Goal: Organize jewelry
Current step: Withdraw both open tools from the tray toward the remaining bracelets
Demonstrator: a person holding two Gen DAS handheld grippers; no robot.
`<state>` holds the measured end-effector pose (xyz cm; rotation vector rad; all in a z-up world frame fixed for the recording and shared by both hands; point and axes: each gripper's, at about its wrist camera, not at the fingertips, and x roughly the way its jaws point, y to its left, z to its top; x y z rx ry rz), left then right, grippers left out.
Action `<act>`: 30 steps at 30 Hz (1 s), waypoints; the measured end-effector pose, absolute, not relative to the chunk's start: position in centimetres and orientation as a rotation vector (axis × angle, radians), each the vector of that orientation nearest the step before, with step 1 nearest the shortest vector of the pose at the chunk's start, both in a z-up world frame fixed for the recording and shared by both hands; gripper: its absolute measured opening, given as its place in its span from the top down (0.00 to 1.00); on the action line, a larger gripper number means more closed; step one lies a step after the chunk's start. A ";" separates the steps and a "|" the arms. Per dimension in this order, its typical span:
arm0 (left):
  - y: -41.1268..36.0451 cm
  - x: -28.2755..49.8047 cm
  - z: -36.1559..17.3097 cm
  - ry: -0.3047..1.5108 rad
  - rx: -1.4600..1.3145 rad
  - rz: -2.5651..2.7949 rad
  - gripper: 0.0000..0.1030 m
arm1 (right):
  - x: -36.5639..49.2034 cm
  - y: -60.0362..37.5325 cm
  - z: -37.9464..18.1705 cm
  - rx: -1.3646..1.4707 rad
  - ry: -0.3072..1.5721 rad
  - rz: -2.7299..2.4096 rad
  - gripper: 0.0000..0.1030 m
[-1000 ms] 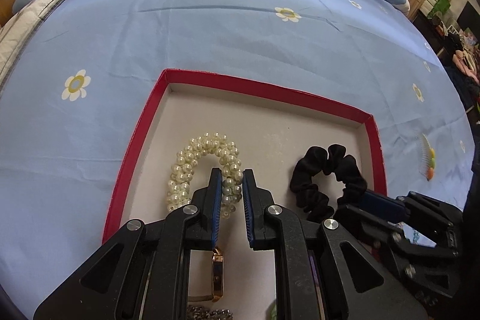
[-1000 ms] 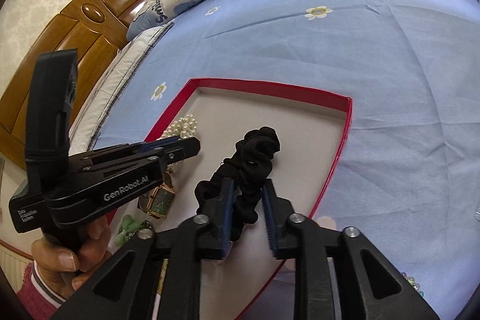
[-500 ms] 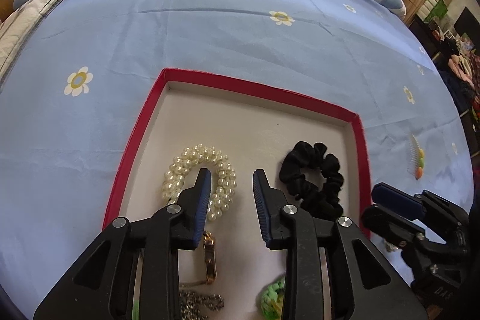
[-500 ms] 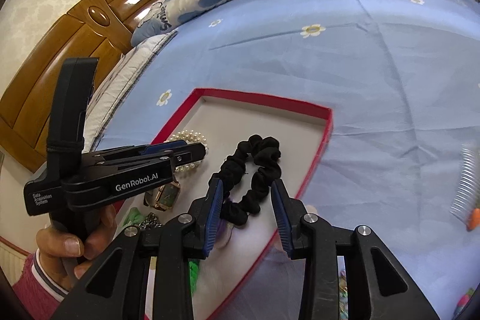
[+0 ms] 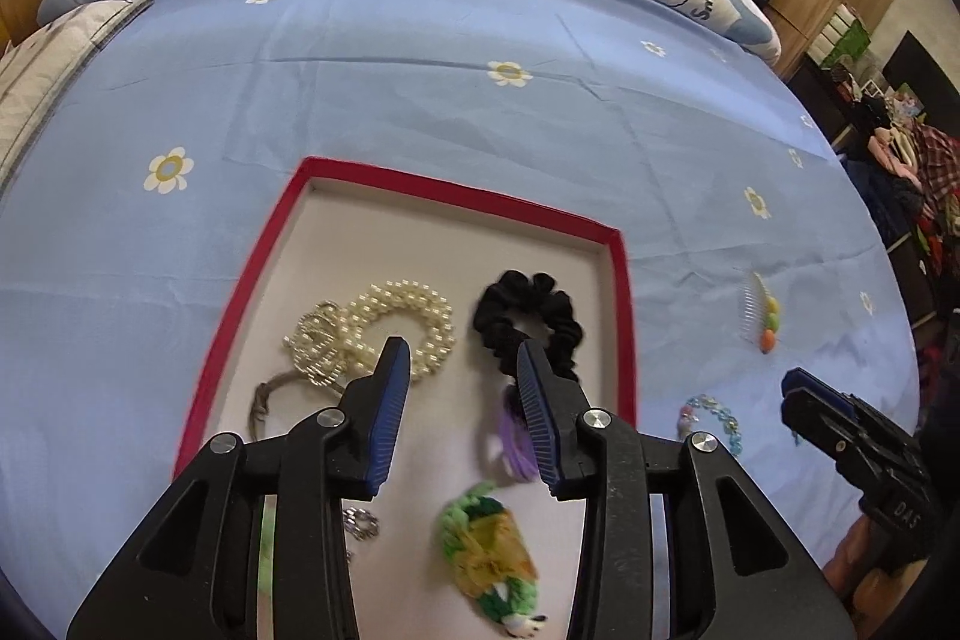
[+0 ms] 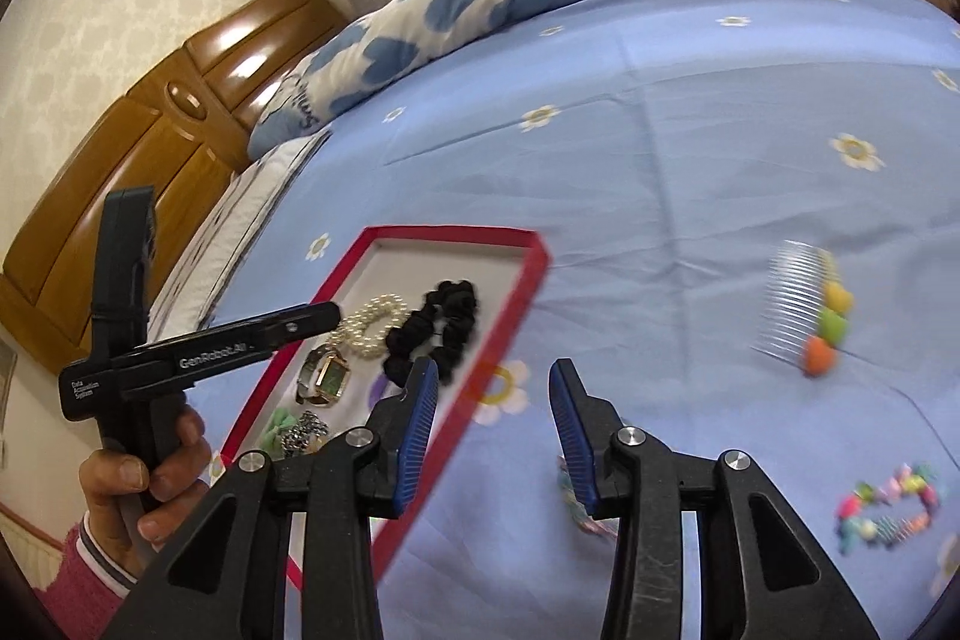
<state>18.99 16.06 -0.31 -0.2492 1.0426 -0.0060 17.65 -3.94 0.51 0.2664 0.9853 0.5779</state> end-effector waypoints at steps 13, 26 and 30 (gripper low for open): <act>12.2 16.9 0.5 1.043 -0.215 -0.072 0.63 | 13.9 -13.1 -0.3 0.345 0.991 0.400 0.58; 6.7 14.4 1.7 1.043 -0.177 -0.173 0.59 | 10.5 -18.5 -1.4 0.391 0.994 0.289 0.57; 4.5 14.1 1.4 1.056 -0.154 -0.212 0.59 | 10.1 -19.6 -1.5 0.391 0.989 0.264 0.56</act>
